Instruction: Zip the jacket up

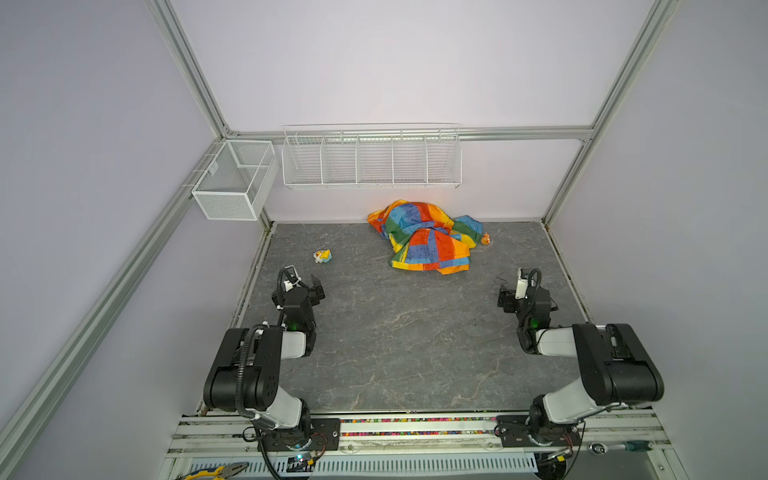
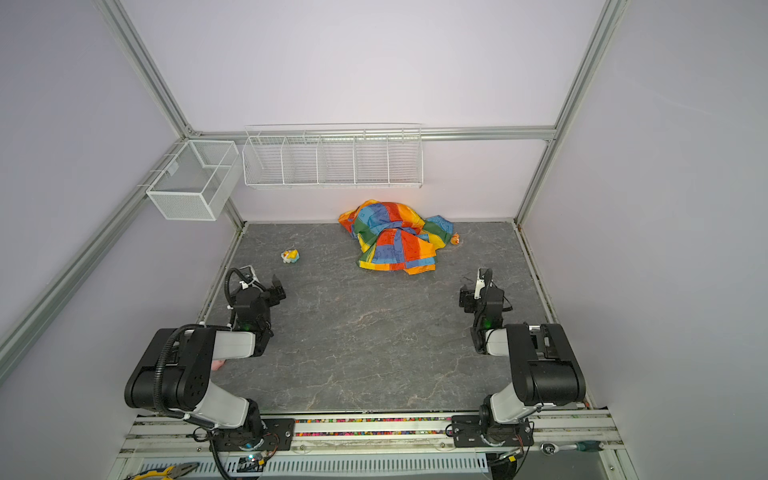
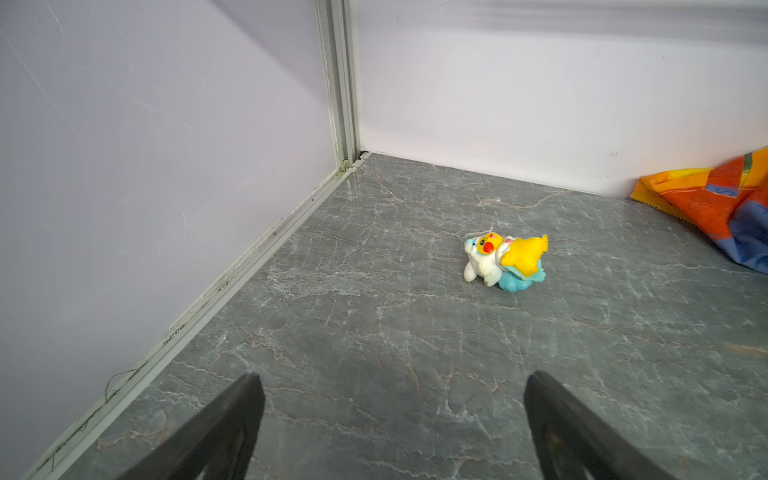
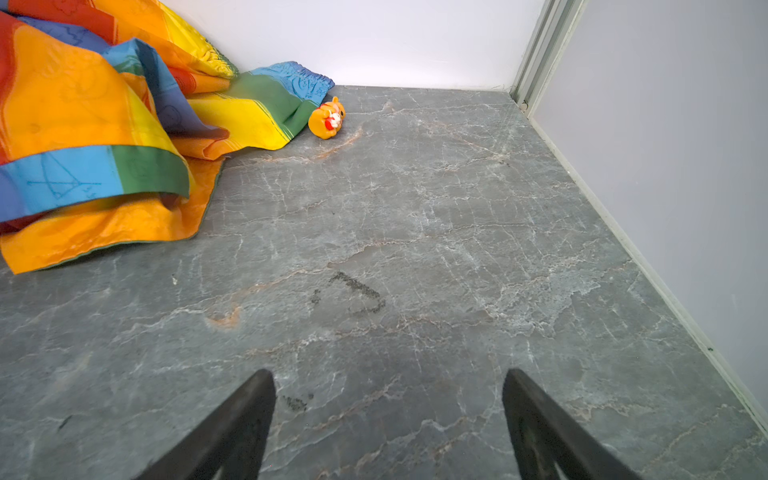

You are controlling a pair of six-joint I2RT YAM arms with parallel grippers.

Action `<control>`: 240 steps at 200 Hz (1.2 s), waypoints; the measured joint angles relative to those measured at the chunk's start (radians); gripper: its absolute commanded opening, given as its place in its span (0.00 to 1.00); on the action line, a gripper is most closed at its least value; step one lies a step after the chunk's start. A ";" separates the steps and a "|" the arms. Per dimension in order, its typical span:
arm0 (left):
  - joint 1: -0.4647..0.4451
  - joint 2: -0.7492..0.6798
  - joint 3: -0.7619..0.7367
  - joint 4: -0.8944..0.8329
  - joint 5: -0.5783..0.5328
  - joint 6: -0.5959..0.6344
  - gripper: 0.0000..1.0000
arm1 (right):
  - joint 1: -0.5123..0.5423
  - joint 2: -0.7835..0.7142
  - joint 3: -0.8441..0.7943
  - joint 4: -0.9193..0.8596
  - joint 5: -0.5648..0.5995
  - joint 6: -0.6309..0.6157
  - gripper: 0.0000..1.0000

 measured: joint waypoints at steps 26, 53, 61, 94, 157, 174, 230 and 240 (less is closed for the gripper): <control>0.000 0.000 0.000 0.000 -0.001 0.000 0.99 | -0.001 -0.005 0.000 -0.006 0.001 0.001 0.88; -0.008 -0.013 0.002 -0.043 -0.026 -0.001 0.99 | -0.011 -0.051 0.000 -0.028 0.022 0.015 0.88; -0.010 -0.023 0.005 -0.063 -0.037 -0.001 0.99 | -0.013 -0.064 0.001 -0.034 0.031 0.019 0.88; -0.024 -0.089 0.034 -0.160 -0.096 -0.002 0.99 | -0.007 -0.138 0.043 -0.148 0.077 0.029 0.88; -0.032 -0.307 0.127 -0.380 -0.163 -0.043 0.99 | 0.007 -0.320 0.201 -0.472 0.129 0.105 0.88; -0.033 -0.389 0.164 -0.467 -0.164 -0.081 0.99 | 0.007 -0.328 0.351 -0.655 0.128 0.137 0.88; -0.029 -0.641 0.237 -0.695 -0.166 -0.254 0.99 | -0.013 -0.318 0.532 -0.921 0.068 0.274 0.89; -0.014 -0.686 0.240 -0.744 -0.154 -0.296 0.99 | -0.039 -0.318 0.532 -0.954 0.017 0.318 0.89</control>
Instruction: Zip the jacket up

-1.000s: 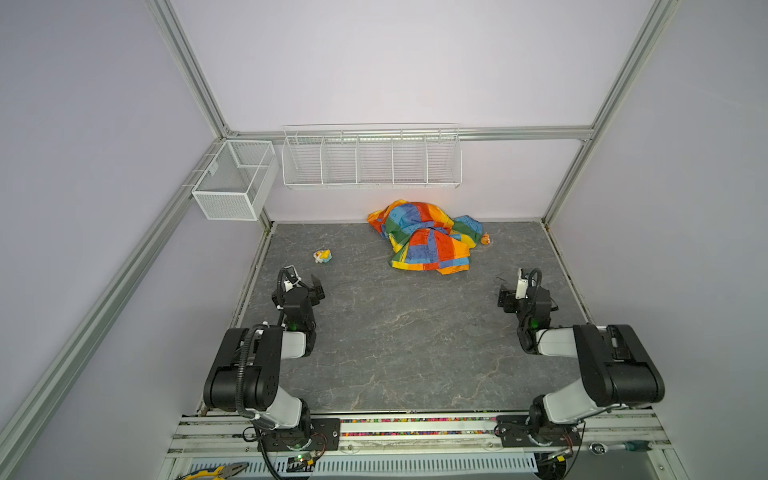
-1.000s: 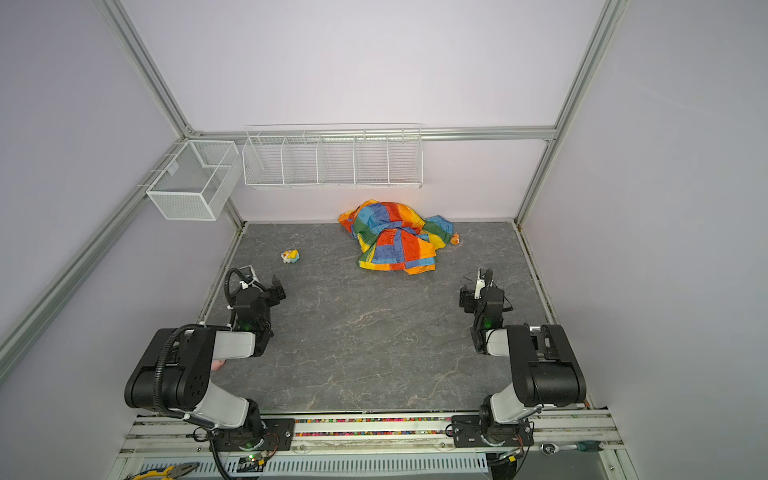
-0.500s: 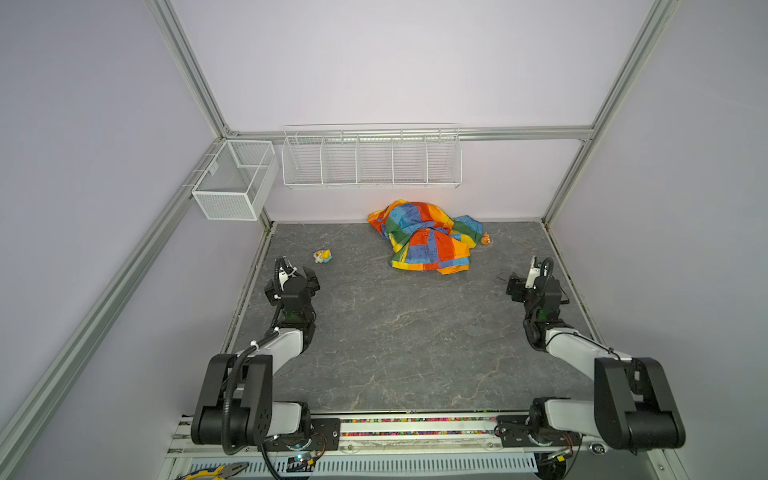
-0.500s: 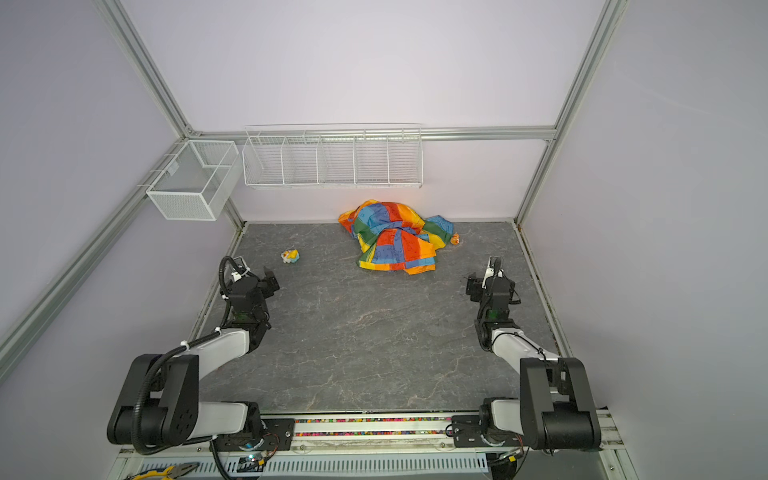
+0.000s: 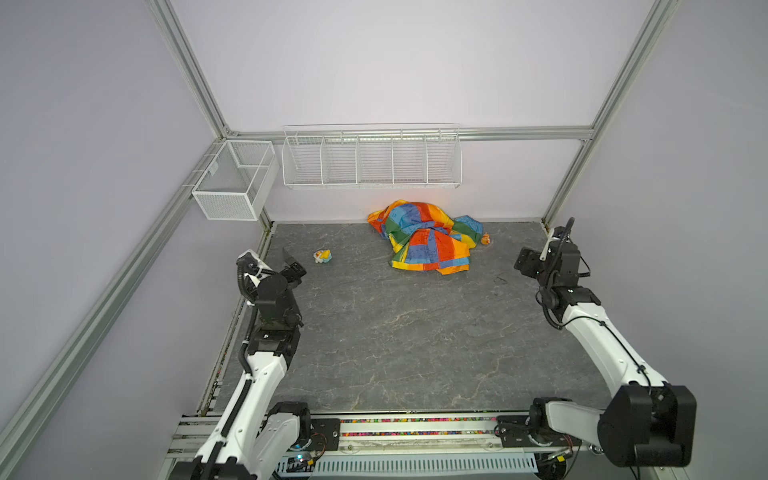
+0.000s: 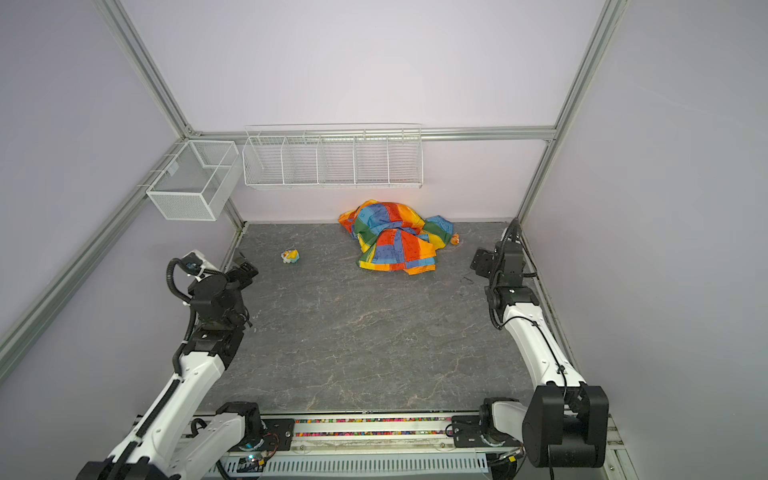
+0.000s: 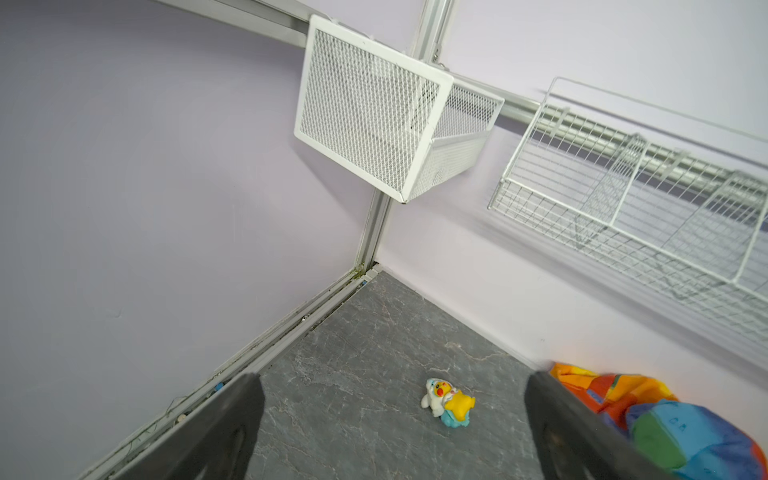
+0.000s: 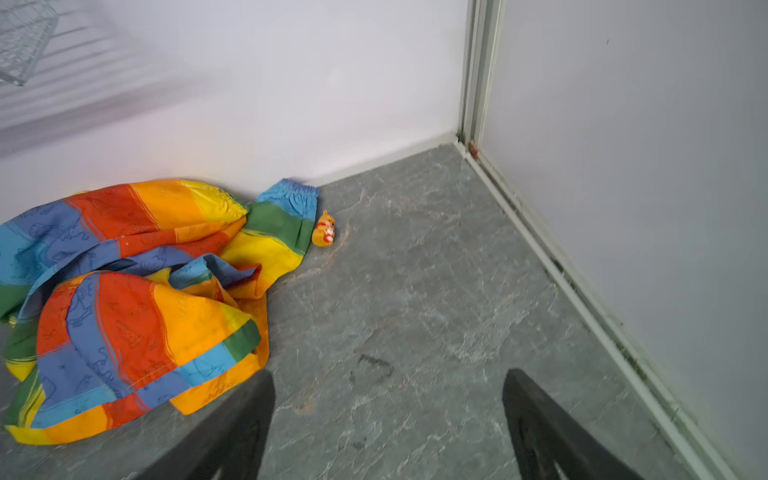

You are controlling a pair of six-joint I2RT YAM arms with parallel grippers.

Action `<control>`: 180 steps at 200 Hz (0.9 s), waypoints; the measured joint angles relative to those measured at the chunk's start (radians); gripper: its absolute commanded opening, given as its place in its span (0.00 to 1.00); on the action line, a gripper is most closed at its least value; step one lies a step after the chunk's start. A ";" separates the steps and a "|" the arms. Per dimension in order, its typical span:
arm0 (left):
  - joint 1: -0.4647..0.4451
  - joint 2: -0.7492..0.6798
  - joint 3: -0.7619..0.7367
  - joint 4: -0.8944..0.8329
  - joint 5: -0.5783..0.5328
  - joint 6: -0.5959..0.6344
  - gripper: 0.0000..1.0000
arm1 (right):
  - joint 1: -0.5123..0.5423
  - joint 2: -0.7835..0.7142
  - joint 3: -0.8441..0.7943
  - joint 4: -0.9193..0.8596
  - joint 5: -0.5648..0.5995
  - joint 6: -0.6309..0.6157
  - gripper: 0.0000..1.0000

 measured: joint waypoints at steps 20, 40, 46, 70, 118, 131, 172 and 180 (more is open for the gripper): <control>0.072 -0.071 0.019 -0.109 0.076 -0.074 0.99 | -0.054 0.018 0.019 -0.054 -0.119 0.071 0.97; 0.113 -0.095 0.064 -0.211 0.144 -0.121 0.99 | -0.063 0.090 0.086 -0.087 -0.247 0.106 0.94; 0.115 -0.097 0.079 -0.238 0.167 -0.130 0.99 | -0.062 0.124 0.116 -0.097 -0.290 0.116 0.93; 0.115 -0.081 0.124 -0.333 0.284 -0.161 0.99 | -0.042 0.265 0.219 -0.109 -0.414 0.147 0.92; 0.115 0.026 0.142 -0.437 0.529 -0.190 0.99 | 0.048 0.548 0.410 -0.152 -0.518 0.165 0.89; 0.115 0.047 0.142 -0.466 0.563 -0.195 0.99 | 0.075 0.622 0.475 -0.164 -0.526 0.164 0.86; 0.115 0.063 0.142 -0.540 0.632 -0.177 1.00 | 0.130 0.818 0.652 -0.203 -0.531 0.165 0.70; 0.115 0.063 0.142 -0.547 0.647 -0.171 0.98 | 0.134 0.844 0.676 -0.210 -0.532 0.165 0.62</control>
